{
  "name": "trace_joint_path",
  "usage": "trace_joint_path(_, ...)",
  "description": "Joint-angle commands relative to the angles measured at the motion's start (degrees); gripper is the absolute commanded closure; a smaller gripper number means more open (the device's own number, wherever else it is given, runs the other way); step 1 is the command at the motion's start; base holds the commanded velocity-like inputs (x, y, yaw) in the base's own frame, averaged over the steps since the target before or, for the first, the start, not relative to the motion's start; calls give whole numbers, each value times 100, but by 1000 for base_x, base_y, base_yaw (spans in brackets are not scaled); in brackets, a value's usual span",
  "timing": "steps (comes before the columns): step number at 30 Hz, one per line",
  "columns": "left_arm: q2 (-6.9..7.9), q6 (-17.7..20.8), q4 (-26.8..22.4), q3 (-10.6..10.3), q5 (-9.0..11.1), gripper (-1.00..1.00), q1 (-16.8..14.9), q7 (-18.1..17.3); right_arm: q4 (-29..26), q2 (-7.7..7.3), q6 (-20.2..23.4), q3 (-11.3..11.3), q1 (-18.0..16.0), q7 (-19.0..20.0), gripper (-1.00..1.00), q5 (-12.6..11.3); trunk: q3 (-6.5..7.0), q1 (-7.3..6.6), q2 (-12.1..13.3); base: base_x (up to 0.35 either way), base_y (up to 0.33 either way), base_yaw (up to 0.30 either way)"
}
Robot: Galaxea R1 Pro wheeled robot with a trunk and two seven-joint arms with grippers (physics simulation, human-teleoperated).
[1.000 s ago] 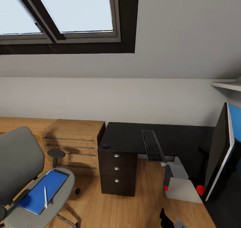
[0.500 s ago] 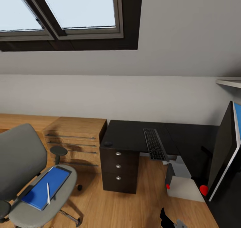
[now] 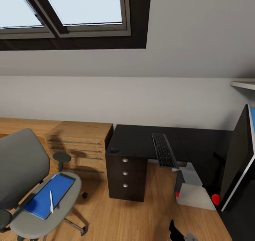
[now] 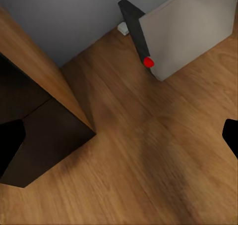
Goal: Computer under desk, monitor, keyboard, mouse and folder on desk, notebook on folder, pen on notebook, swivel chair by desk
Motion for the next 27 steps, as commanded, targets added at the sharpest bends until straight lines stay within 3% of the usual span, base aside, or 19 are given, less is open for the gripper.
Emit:
trace_joint_path(1, 5, -38, 2, -41, 61, -100, -6, 40, 11, 2, -19, -10, -6, 59, -100, -54, -17, 0, -5, 0, 0, 0)
trace_joint_path(13, 4, -54, 0, -41, 61, -100, -6, 45, 14, 4, -19, -10, -6, 60, -100, -54, -125, 0, -5, -26, 0, 0)
trace_joint_path(27, 5, -183, 1, -34, 61, -100, -6, 46, 14, 7, -19, -10, -6, 59, -100, -54, -252, 0, -5, -290, 0, 0)
